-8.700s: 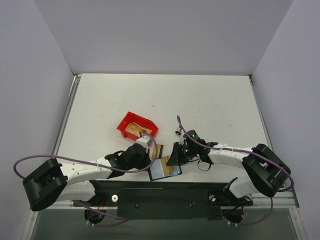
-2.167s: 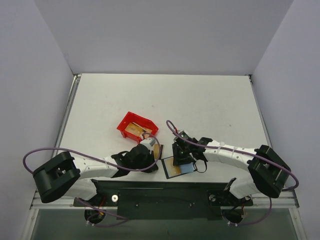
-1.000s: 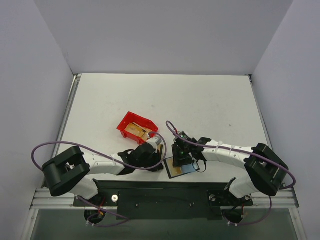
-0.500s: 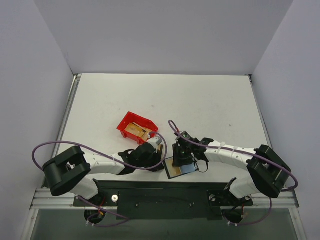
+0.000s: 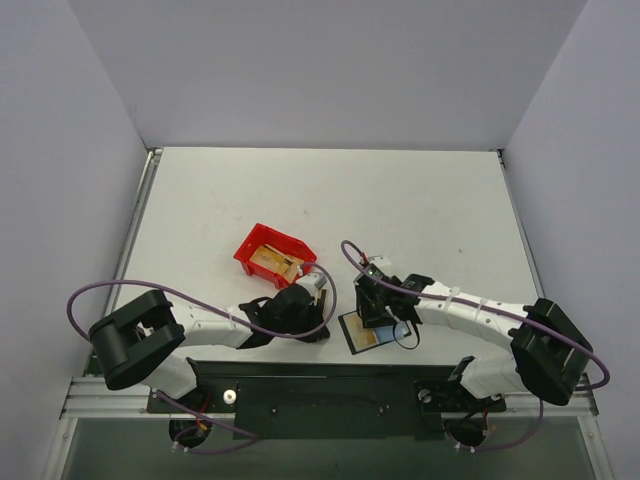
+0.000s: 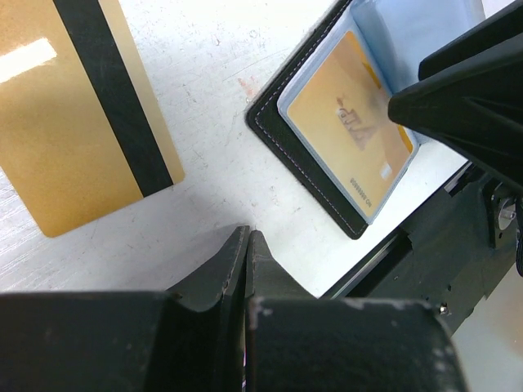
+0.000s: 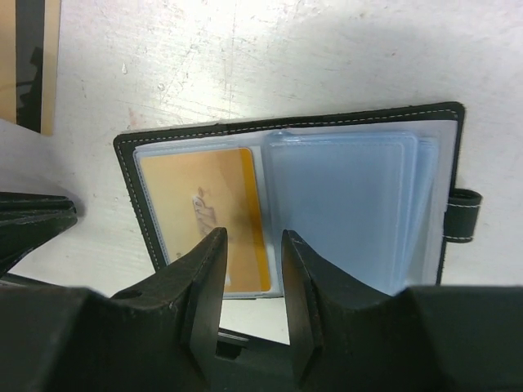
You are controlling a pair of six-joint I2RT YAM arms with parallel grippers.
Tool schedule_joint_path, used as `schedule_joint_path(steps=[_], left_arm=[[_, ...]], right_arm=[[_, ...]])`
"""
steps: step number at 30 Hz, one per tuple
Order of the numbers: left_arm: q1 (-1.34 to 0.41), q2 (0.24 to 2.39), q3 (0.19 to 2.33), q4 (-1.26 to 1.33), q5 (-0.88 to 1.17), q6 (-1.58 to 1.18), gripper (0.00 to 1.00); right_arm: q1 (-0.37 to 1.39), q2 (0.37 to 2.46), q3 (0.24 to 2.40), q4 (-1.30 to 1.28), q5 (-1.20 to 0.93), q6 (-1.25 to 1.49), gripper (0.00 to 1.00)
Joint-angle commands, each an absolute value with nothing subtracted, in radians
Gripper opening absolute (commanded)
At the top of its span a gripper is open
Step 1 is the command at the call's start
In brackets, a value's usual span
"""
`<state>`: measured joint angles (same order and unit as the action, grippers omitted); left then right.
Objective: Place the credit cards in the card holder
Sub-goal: Insert the credit card into the card holder.
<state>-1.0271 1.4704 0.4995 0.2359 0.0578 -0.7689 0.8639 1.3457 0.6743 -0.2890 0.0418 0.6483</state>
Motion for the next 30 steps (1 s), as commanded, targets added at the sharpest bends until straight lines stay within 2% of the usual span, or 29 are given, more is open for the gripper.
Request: schedule_joint_path(steps=[1,7,17,30], left_arm=[[-1.034,1.485,0.526,0.241,0.058,-0.749,0.01],[-1.032,1.486,0.526,0.241,0.057,-0.749,0.01],[-1.032,1.491,0.531,0.241,0.058,-0.749,0.01],[-1.034,1.499,0.552,0.244,0.064,-0.739,0.01]], right_arm=[[0.876,1.301,0.718,-0.377,0.143,0.635,0.29],[0.879,1.296,0.727,-0.4,0.19,0.63,0.29],[0.882,1.278,0.672,-0.23,-0.034,0.609,0.28],[0.859,1.347,0.64,-0.229,-0.015,0.65,0.28]])
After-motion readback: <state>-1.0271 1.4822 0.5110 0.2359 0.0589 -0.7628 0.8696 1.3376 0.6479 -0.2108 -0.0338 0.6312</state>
